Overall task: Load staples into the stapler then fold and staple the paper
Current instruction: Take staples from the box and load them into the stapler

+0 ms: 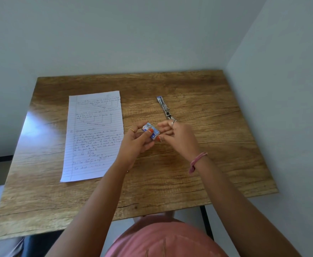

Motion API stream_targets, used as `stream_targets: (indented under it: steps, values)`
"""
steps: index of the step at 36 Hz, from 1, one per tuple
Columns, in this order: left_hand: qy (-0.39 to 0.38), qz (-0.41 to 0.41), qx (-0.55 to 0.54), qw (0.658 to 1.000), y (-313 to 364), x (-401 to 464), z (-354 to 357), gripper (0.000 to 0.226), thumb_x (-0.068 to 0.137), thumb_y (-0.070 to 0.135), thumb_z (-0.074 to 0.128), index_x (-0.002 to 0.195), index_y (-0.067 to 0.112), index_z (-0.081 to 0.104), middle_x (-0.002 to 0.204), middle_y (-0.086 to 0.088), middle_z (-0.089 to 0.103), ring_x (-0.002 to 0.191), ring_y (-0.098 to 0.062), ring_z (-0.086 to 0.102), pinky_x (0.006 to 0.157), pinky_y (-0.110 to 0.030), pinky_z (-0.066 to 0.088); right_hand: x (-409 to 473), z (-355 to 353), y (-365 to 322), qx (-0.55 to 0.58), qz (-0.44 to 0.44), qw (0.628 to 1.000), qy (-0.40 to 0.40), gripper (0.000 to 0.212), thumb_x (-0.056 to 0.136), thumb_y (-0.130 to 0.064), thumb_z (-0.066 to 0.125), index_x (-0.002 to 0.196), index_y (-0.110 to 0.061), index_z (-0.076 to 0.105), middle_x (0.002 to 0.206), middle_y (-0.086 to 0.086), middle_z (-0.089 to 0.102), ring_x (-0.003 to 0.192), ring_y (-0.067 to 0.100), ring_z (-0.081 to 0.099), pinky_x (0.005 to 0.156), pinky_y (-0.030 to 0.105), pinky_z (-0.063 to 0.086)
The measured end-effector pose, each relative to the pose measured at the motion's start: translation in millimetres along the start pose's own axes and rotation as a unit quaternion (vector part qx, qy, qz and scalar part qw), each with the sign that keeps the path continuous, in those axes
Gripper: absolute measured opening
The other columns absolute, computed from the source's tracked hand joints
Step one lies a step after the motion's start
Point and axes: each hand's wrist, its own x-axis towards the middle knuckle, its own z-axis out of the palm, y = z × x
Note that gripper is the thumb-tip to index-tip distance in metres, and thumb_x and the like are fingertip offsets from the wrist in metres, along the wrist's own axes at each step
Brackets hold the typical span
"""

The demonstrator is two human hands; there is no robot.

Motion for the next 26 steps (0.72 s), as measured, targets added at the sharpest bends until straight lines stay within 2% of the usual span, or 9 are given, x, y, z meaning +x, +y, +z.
stream_targets:
  steps: [6, 10, 13, 15, 17, 20, 21, 23, 26]
  values:
    - [-0.02, -0.005, 0.014, 1.0, 3, 2, -1, 0.036, 0.09, 0.01, 0.065, 0.122, 0.023, 0.055, 0.098, -0.008, 0.075, 0.092, -0.019, 0.073, 0.07, -0.023, 0.057, 4, 2, 3, 0.026, 0.028, 0.999, 0.027, 0.032, 0.076, -0.009, 0.079, 0.105, -0.015, 0.067, 0.083, -0.005, 0.069, 0.07, -0.003, 0.066, 0.064, 0.005, 0.05]
    - [-0.005, 0.0, 0.035, 0.999, 3, 6, -1, 0.04, 0.09, 0.008, 0.065, 0.126, 0.018, 0.053, 0.107, -0.013, 0.071, 0.096, -0.02, 0.072, 0.074, -0.024, 0.058, 4, 8, 6, 0.013, 0.025, 0.999, 0.036, 0.031, 0.078, -0.009, 0.077, 0.107, -0.011, 0.067, 0.09, 0.001, 0.072, 0.073, -0.001, 0.066, 0.067, 0.007, 0.052]
    - [0.032, 0.004, 0.044, 0.999, 3, 13, -4, 0.045, 0.09, 0.005, 0.063, 0.132, 0.012, 0.049, 0.111, -0.01, 0.066, 0.103, -0.021, 0.068, 0.076, -0.025, 0.059, 3, 11, 8, -0.048, 0.018, 0.998, 0.044, 0.027, 0.084, -0.009, 0.071, 0.111, -0.009, 0.067, 0.1, 0.004, 0.072, 0.083, 0.005, 0.066, 0.073, 0.006, 0.05]
    - [0.05, -0.001, 0.048, 0.998, 2, 20, -8, 0.05, 0.089, 0.005, 0.065, 0.135, 0.01, 0.046, 0.113, -0.008, 0.065, 0.108, -0.023, 0.066, 0.082, -0.029, 0.058, 2, 11, 9, -0.111, 0.012, 0.993, 0.035, 0.028, 0.089, -0.01, 0.066, 0.117, -0.008, 0.065, 0.109, 0.006, 0.071, 0.095, 0.011, 0.067, 0.084, 0.017, 0.053]
    - [0.065, 0.009, 0.116, 0.991, 0, 26, -12, 0.058, 0.084, 0.013, 0.073, 0.135, 0.013, 0.046, 0.115, -0.006, 0.066, 0.107, -0.021, 0.065, 0.088, -0.033, 0.055, 2, 13, 11, -0.17, 0.011, 0.985, 0.011, 0.028, 0.093, -0.014, 0.06, 0.121, -0.009, 0.063, 0.113, 0.007, 0.07, 0.101, 0.016, 0.066, 0.088, 0.027, 0.054]
    - [0.088, 0.049, 0.259, 0.96, -2, 36, -15, 0.064, 0.075, 0.024, 0.081, 0.13, 0.02, 0.048, 0.115, 0.002, 0.066, 0.091, -0.001, 0.065, 0.073, -0.014, 0.049, 1, 18, 15, -0.245, 0.0, 0.969, -0.018, 0.025, 0.095, -0.025, 0.058, 0.114, -0.011, 0.064, 0.104, 0.003, 0.069, 0.094, 0.014, 0.064, 0.083, 0.024, 0.053]
    - [0.094, 0.059, 0.292, 0.95, -2, 40, -15, 0.066, 0.076, 0.025, 0.081, 0.132, 0.019, 0.048, 0.117, 0.0, 0.065, 0.088, 0.0, 0.065, 0.07, -0.011, 0.047, 1, 20, 16, -0.261, -0.005, 0.965, -0.02, 0.023, 0.094, -0.028, 0.058, 0.11, -0.013, 0.064, 0.1, 0.002, 0.068, 0.091, 0.014, 0.063, 0.079, 0.024, 0.052]
    - [0.112, 0.081, 0.364, 0.921, -3, 46, -13, 0.069, 0.078, 0.028, 0.079, 0.137, 0.016, 0.046, 0.127, -0.005, 0.056, 0.095, -0.008, 0.065, 0.077, -0.014, 0.046, 2, 24, 17, -0.286, -0.015, 0.958, -0.014, 0.019, 0.095, -0.03, 0.057, 0.099, -0.014, 0.064, 0.093, 0.001, 0.066, 0.087, 0.016, 0.062, 0.072, 0.027, 0.051]
    - [0.125, 0.144, 0.445, 0.875, -2, 51, -9, 0.067, 0.081, 0.031, 0.075, 0.139, 0.014, 0.046, 0.129, -0.007, 0.044, 0.112, -0.02, 0.055, 0.093, -0.025, 0.042, 6, 29, 18, -0.321, -0.025, 0.947, -0.007, 0.016, 0.097, -0.028, 0.053, 0.094, -0.015, 0.063, 0.093, 0.002, 0.066, 0.084, 0.018, 0.064, 0.069, 0.033, 0.054]
